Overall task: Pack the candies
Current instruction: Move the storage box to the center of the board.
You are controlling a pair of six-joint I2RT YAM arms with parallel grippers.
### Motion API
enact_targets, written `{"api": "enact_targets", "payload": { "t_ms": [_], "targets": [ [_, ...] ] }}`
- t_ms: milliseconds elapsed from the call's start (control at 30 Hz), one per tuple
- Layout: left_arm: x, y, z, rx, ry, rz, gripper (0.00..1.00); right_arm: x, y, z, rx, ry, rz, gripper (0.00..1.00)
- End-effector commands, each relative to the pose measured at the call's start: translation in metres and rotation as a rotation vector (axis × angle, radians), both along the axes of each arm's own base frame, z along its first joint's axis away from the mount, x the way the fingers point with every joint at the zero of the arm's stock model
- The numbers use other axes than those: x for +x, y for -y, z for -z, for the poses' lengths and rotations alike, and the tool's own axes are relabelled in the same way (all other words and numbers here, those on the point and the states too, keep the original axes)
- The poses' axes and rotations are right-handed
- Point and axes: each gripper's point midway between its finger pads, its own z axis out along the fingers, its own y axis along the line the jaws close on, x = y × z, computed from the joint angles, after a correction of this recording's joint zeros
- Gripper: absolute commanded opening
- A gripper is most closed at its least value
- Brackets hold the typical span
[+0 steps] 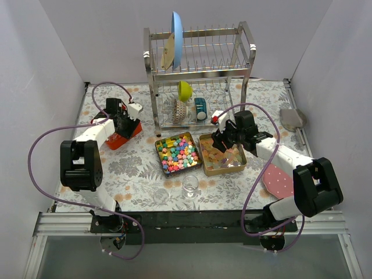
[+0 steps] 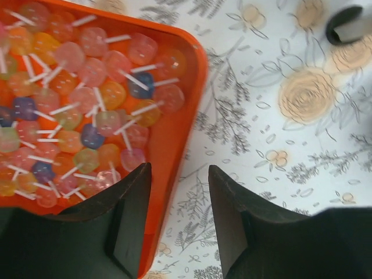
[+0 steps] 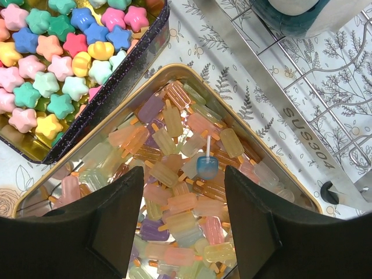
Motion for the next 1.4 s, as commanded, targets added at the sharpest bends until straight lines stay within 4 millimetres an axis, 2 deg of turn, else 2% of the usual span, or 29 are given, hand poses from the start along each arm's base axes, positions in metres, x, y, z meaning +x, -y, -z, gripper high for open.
{"api": "enact_targets", "payload": {
  "t_ms": [0, 100, 200, 233, 300, 367, 400, 467, 500, 567, 633, 700, 833, 867, 967, 1367],
  "targets": [
    [-0.015, 0.012, -0.001, -0.046, -0.052, 0.078, 0.42, 0.010, -0.002, -0.013, -0.001, 0.054, -0.002, 0.66],
    [-0.026, 0.014, 0.006, -0.053, -0.092, 0.096, 0.36, 0.007, -0.001, -0.011, -0.001, 0.051, -0.003, 0.66],
    [-0.040, 0.018, 0.008, -0.071, -0.123, 0.132, 0.25, 0.005, 0.000, -0.009, -0.004, 0.047, -0.002, 0.65],
    [-0.051, 0.020, 0.014, -0.075, -0.152, 0.143, 0.23, 0.004, 0.001, -0.008, -0.005, 0.045, -0.002, 0.65],
    [-0.063, 0.024, 0.009, -0.092, -0.149, 0.160, 0.17, 0.005, 0.001, -0.008, -0.008, 0.047, 0.001, 0.65],
    [-0.085, 0.028, 0.016, -0.097, -0.195, 0.173, 0.16, 0.004, 0.002, -0.007, -0.014, 0.042, 0.000, 0.65],
    [-0.091, 0.030, 0.007, -0.090, -0.170, 0.207, 0.15, 0.005, 0.002, -0.007, -0.015, 0.045, 0.001, 0.65],
    [-0.118, 0.035, 0.013, -0.097, -0.217, 0.241, 0.13, 0.006, 0.003, -0.006, -0.020, 0.046, 0.002, 0.65],
    [-0.131, 0.036, 0.006, -0.085, -0.204, 0.288, 0.12, 0.005, 0.003, -0.005, -0.021, 0.045, 0.002, 0.65],
    [-0.156, 0.040, 0.014, -0.075, -0.226, 0.347, 0.08, 0.005, 0.003, -0.003, -0.022, 0.040, 0.000, 0.65],
    [-0.173, 0.041, 0.008, -0.049, -0.206, 0.426, 0.05, 0.005, 0.002, -0.003, -0.020, 0.039, -0.002, 0.65],
    [-0.195, 0.044, 0.015, -0.040, -0.233, 0.497, 0.03, 0.006, 0.002, -0.003, -0.020, 0.039, -0.002, 0.65],
    [-0.209, 0.062, 0.008, -0.038, -0.164, 0.644, 0.00, 0.006, 0.003, -0.003, -0.022, 0.039, 0.005, 0.65],
    [-0.213, 0.072, 0.005, -0.051, -0.145, 0.695, 0.00, 0.007, 0.004, -0.003, -0.024, 0.042, 0.008, 0.65],
    [-0.221, 0.088, 0.007, -0.064, -0.128, 0.792, 0.00, 0.005, 0.006, -0.002, -0.032, 0.040, 0.013, 0.65],
    [-0.203, 0.133, 0.005, -0.067, -0.047, 0.980, 0.00, -0.003, 0.023, 0.005, -0.072, 0.050, 0.033, 0.65]
  ]
}}
